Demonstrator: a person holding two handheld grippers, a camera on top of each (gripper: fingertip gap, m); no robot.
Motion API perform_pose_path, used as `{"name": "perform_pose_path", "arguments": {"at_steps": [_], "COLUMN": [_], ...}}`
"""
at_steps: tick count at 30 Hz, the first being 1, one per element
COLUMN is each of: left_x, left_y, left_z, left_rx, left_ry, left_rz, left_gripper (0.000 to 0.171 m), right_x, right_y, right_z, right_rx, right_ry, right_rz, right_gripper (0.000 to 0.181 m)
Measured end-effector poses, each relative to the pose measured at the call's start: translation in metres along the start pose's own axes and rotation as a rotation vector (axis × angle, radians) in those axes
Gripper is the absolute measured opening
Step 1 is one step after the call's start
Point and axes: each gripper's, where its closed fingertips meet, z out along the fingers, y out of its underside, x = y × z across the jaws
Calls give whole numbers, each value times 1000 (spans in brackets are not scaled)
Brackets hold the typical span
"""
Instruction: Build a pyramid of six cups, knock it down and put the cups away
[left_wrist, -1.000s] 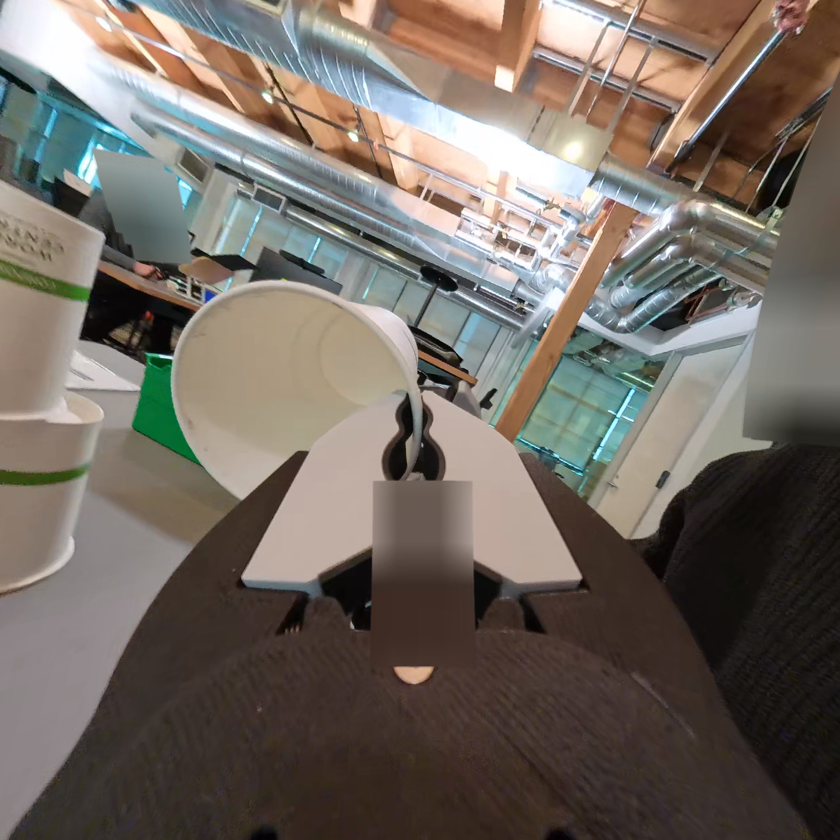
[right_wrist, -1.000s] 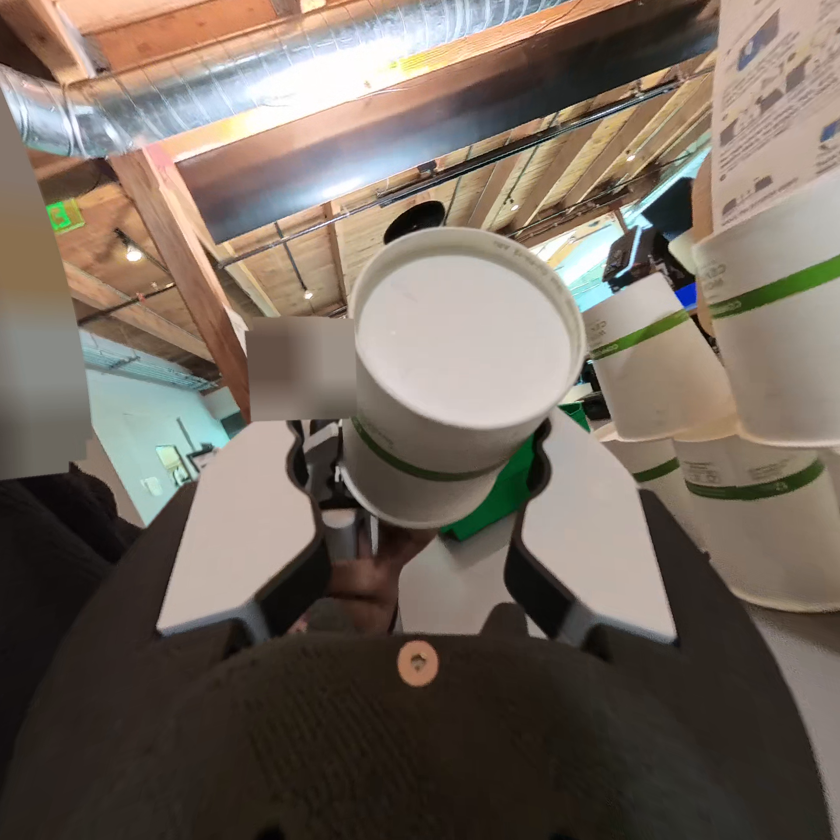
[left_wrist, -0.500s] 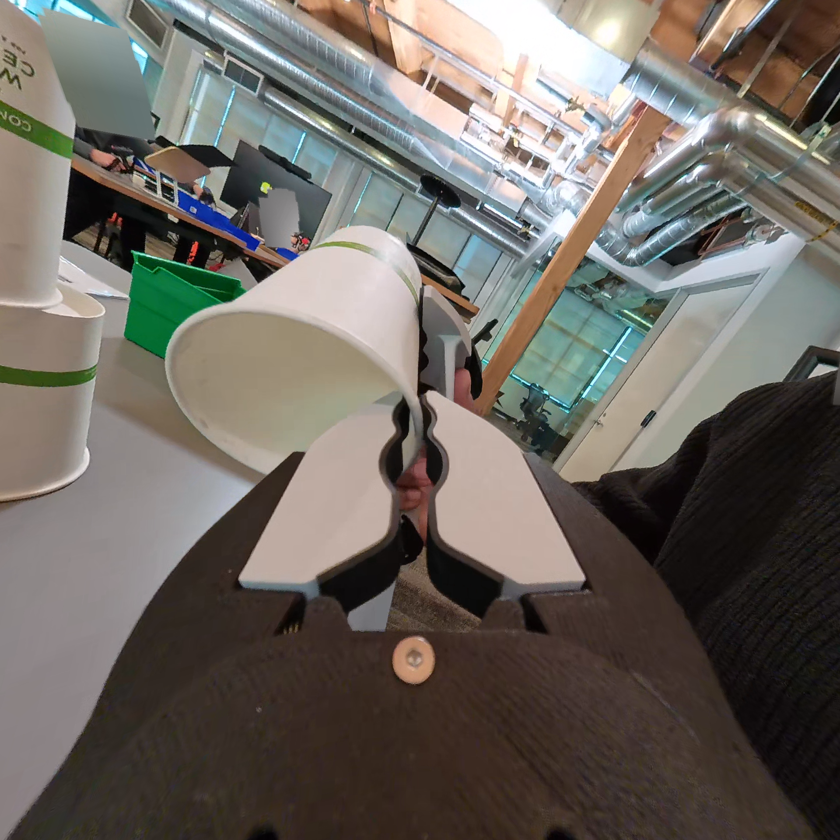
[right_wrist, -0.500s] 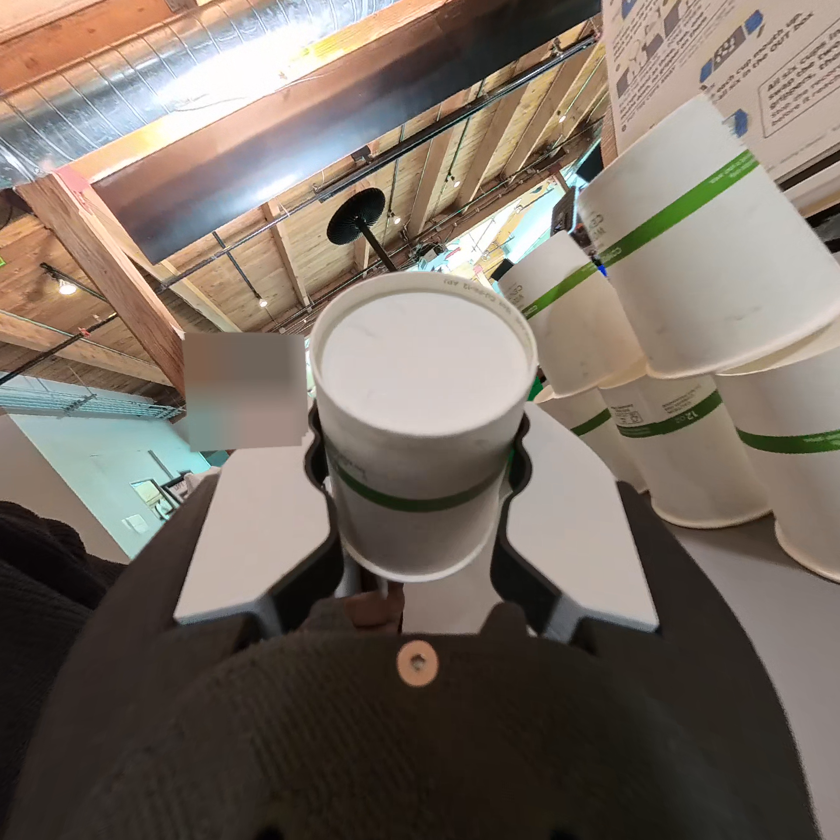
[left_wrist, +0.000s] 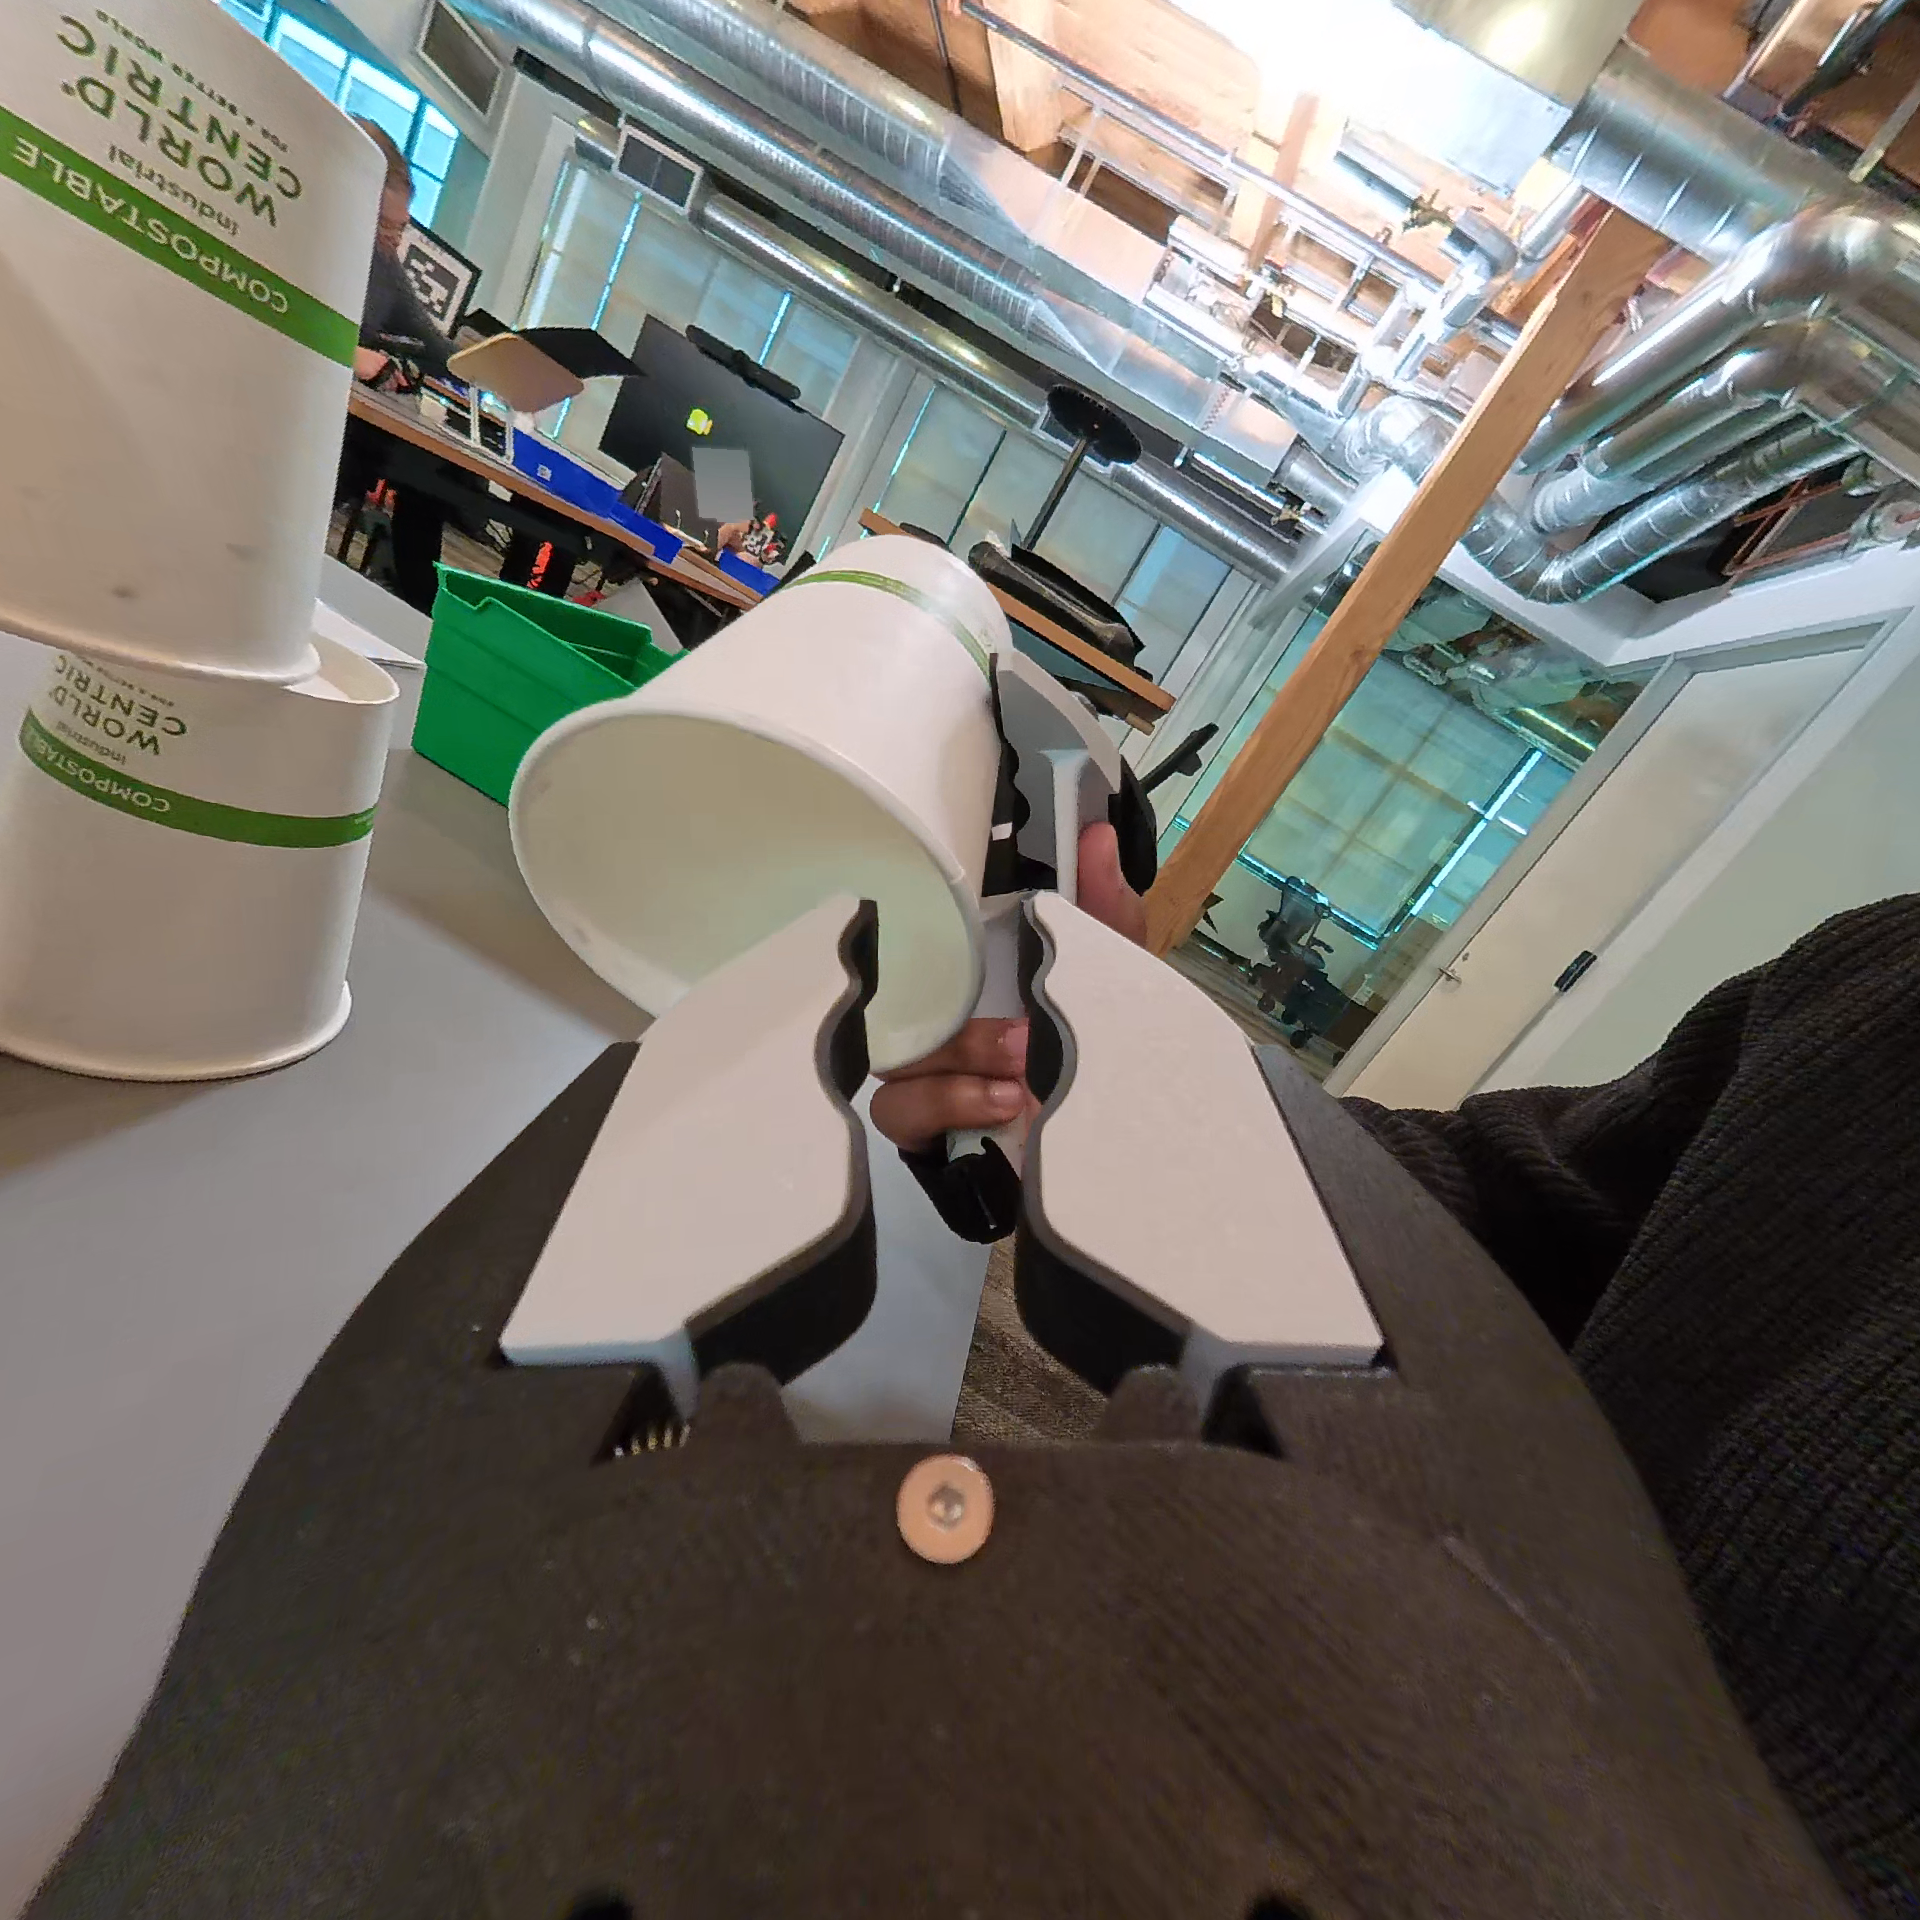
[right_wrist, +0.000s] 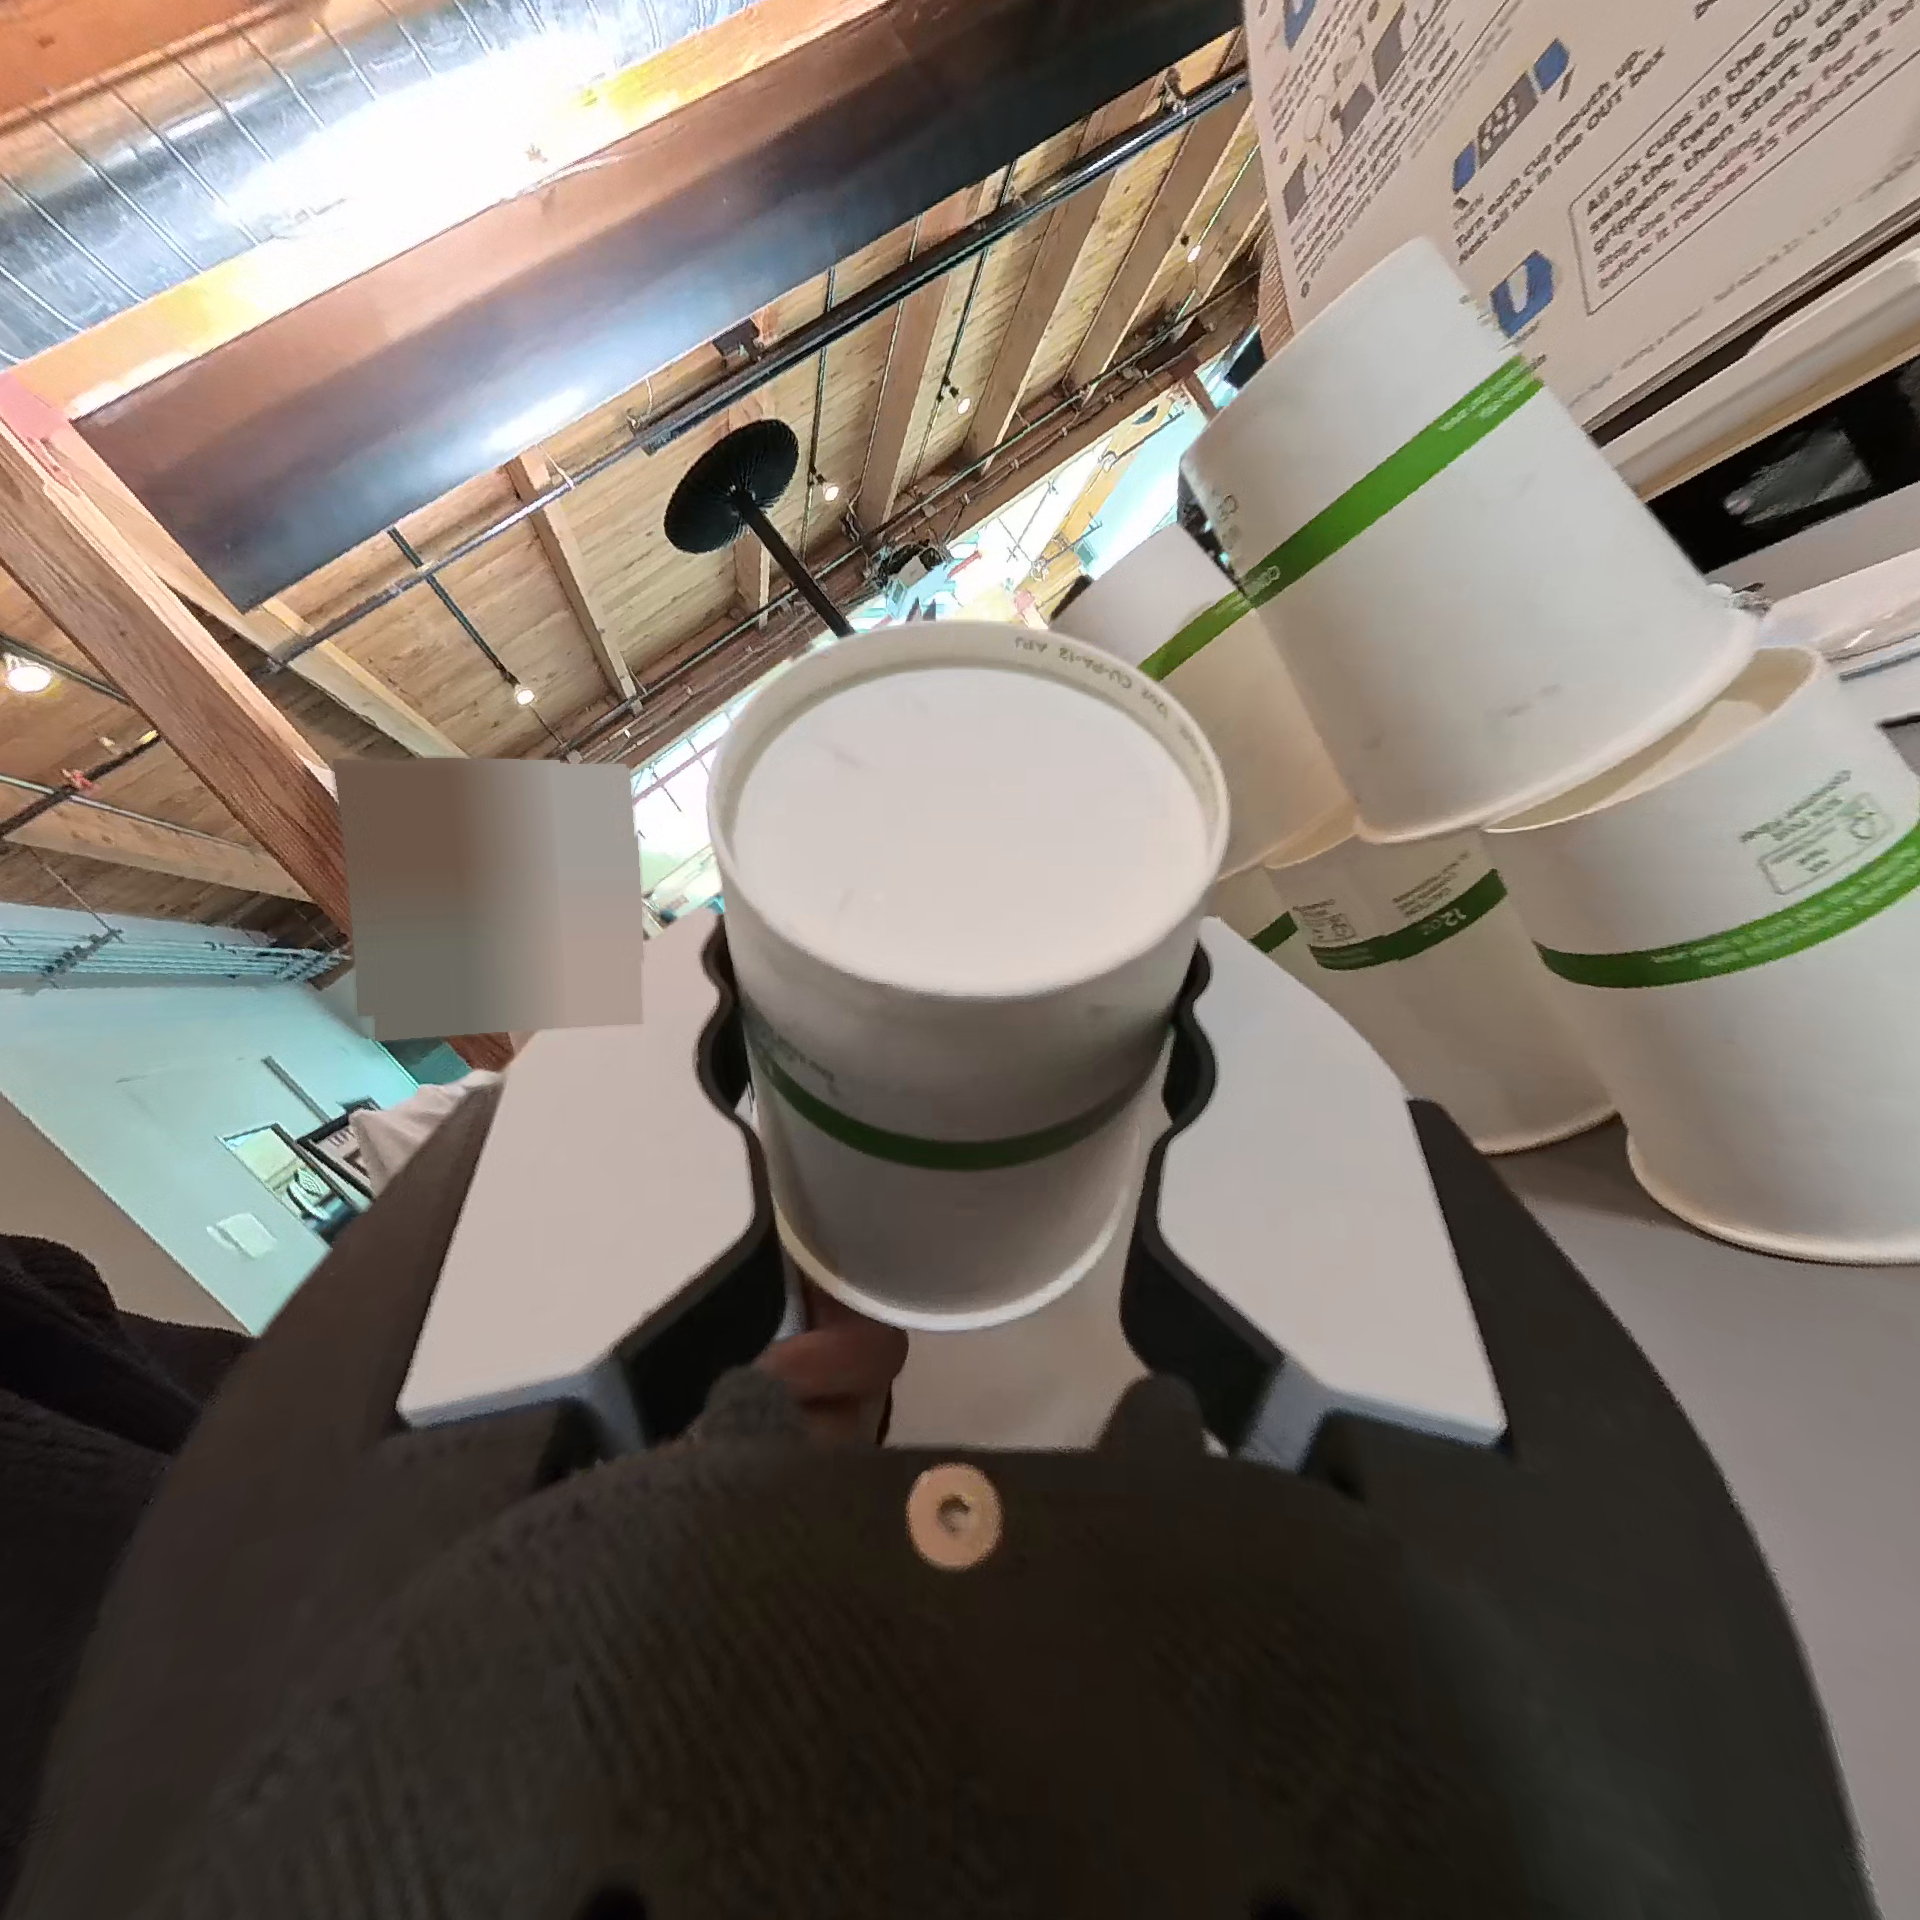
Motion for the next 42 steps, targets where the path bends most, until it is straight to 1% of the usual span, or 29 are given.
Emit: {"name": "perform_pose_path", "arguments": {"at_steps": [9,13,17,24,27,31,37,42], "left_x": [-3,-4,-4,-2,-2,-7,-9,-8], "left_y": [-2,-2,-1,-2,-10,-17,-27,-28], "left_z": [-2,-2,-2,-2,-5,-9,-14,-15], "left_rx": [12,16,14,16,47,87,172,192], "left_ry": [-1,-1,5,44,62,70,122,141], "left_rz": [-19,-28,-36,-92,-109,-172,-308,-340], "left_gripper": [23,20,14,11,4,4,4,4], "right_x": [-6,-6,-5,-4,-2,0,1,-2], "right_y": [9,9,10,10,10,10,20,25], "right_z": [4,4,4,4,5,5,9,11], "right_rx": [-63,-68,-71,-64,-63,-56,-94,-114], "right_ry": [9,13,16,18,31,24,4,-18], "right_rz": [-107,-117,-120,-108,-108,-71,3,24], "right_gripper": [81,82,82,82,81,83,87,84]}}
